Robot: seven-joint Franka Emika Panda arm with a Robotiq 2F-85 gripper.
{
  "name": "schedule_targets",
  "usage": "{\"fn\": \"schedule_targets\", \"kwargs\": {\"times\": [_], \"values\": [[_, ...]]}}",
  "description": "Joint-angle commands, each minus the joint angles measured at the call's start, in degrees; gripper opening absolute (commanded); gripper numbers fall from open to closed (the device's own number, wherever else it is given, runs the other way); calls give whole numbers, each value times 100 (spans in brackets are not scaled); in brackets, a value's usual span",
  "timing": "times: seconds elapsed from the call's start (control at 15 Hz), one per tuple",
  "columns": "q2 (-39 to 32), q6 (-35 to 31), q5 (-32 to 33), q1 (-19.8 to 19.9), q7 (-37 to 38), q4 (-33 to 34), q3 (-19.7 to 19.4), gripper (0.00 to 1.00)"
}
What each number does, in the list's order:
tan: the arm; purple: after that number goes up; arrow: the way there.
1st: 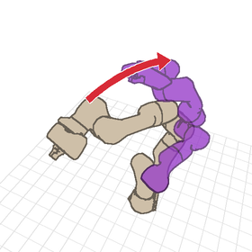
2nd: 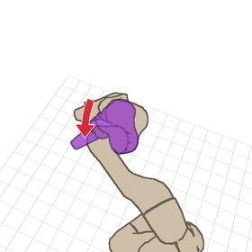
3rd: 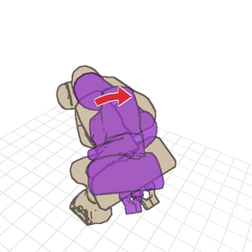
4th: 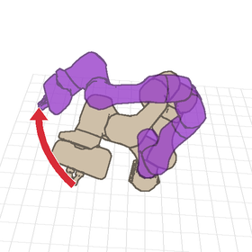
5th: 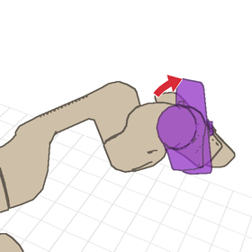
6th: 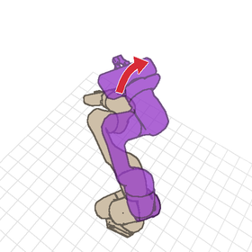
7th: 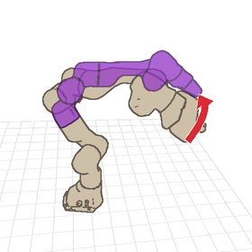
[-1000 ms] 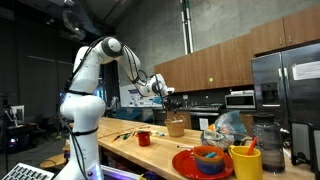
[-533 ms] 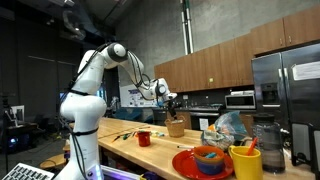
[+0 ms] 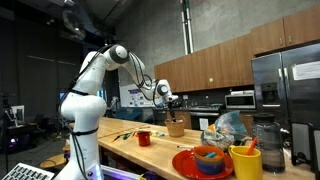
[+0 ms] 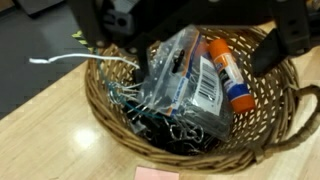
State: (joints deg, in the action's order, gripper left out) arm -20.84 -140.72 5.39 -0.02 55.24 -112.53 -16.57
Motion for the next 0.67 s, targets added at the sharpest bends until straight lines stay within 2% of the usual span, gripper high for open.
{"fn": "schedule_targets", "kwargs": {"times": [0.0,0.07,0.13,0.27,0.6], "values": [[-259,324,73,54,360,258,13,100],[-320,341,62,61,424,289,18,75],[-374,352,52,65,447,317,29,73],[-381,324,78,41,525,369,31,62],[-228,219,97,23,642,414,62,21]]}}
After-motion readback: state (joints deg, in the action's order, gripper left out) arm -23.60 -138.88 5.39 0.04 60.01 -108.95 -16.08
